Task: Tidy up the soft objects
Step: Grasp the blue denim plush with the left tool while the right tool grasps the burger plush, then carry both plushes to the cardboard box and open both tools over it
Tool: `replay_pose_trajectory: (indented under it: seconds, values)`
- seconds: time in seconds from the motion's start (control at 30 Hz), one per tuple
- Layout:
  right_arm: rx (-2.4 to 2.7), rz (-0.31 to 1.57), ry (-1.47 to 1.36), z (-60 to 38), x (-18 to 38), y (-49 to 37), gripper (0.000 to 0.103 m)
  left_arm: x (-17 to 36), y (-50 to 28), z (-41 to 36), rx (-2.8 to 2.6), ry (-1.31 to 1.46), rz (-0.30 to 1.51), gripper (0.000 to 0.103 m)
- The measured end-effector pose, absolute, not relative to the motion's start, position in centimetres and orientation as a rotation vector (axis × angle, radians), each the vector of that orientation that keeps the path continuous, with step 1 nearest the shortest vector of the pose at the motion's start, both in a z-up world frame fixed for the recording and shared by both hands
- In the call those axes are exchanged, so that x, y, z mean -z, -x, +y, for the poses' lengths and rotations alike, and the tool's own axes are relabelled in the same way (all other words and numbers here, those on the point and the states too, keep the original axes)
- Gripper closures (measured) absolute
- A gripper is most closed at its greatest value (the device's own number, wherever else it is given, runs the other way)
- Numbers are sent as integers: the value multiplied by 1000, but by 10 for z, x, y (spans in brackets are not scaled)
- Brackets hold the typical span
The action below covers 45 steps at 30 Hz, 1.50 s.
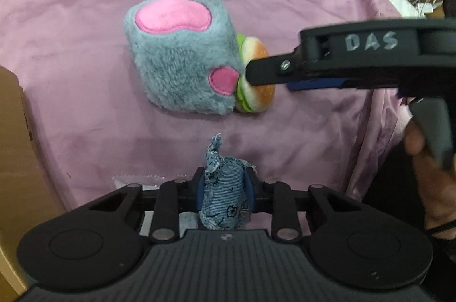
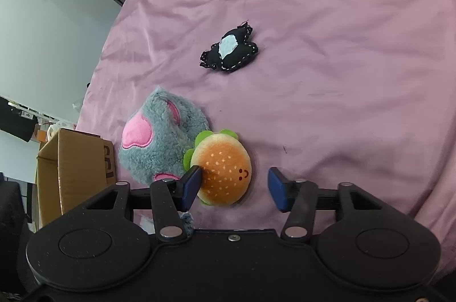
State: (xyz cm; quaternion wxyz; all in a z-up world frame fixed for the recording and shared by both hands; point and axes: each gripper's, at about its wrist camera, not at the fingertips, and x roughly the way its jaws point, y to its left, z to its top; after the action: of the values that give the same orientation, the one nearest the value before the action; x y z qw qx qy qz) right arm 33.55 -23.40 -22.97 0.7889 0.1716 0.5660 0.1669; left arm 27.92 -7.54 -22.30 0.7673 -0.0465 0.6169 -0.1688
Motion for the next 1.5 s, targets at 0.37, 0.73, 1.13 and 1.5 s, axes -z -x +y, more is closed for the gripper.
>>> replay_pose_trajectory:
  seconds: [0.37,0.73,1.13,1.5]
  values:
    - [-369,1163,-351,-235,211,-327,102,193,-273,-58,328,170,1211,90]
    - [-329,1140,-278,-228,193,-316,98,159,-260,-42,318,214,1097,90]
    - [-248,1198,-213,-207,228,-322,55,141,-245,-16,273,261,1034,90]
    - [-258,1140,-209,-211,198,-307,83,132,-238,-2,264,302,978,90]
